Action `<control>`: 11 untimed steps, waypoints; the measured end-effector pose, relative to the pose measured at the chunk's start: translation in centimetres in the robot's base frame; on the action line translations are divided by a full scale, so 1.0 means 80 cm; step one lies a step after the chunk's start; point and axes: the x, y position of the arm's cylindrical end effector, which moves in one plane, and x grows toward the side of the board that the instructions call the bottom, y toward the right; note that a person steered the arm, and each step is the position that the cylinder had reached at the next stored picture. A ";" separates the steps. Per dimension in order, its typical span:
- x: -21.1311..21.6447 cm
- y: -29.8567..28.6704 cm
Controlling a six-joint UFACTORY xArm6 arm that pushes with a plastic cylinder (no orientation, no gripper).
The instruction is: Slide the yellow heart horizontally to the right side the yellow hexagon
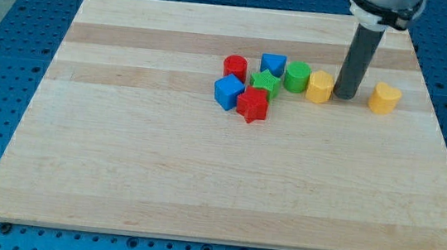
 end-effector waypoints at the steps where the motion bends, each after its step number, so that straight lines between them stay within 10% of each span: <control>1: 0.003 0.000; 11: 0.002 0.068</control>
